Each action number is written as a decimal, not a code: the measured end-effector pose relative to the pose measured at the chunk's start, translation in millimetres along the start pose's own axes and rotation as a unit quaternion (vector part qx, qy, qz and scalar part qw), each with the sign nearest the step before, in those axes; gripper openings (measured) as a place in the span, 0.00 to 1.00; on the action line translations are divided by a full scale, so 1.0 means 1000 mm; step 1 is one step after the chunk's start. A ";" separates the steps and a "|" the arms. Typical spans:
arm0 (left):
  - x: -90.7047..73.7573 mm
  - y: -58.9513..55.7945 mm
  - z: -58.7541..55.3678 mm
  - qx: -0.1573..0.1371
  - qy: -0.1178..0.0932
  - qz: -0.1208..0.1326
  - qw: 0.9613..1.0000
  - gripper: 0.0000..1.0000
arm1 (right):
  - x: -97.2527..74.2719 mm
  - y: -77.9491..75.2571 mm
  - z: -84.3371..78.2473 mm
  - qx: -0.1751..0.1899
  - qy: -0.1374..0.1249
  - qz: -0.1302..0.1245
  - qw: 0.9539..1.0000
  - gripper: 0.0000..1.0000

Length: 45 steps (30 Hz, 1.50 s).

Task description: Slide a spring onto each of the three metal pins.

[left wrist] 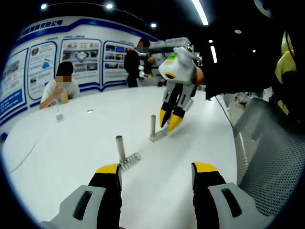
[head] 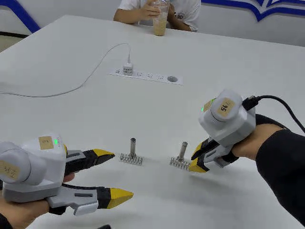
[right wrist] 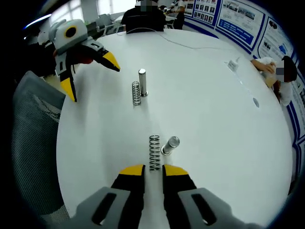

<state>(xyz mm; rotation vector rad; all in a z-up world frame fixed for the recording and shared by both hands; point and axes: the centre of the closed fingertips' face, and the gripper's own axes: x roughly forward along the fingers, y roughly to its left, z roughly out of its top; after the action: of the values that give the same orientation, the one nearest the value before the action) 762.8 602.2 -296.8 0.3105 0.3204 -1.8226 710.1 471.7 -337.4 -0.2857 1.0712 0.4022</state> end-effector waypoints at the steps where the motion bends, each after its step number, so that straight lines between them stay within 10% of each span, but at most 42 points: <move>1: 0.000 0.000 0.000 0.000 0.000 0.000 1.000 0.60 | 0.001 0.000 0.000 -0.001 0.000 -0.001 1.000 0.16; 45: 0.020 -0.013 0.006 0.017 0.005 -0.034 0.999 0.55 | -0.005 0.027 0.002 -0.038 0.016 0.022 0.999 0.11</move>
<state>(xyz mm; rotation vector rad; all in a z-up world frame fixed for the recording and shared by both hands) 744.4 585.5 -297.8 0.3372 0.3100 -1.8951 697.9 495.6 -333.2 -0.3367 1.0964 0.4792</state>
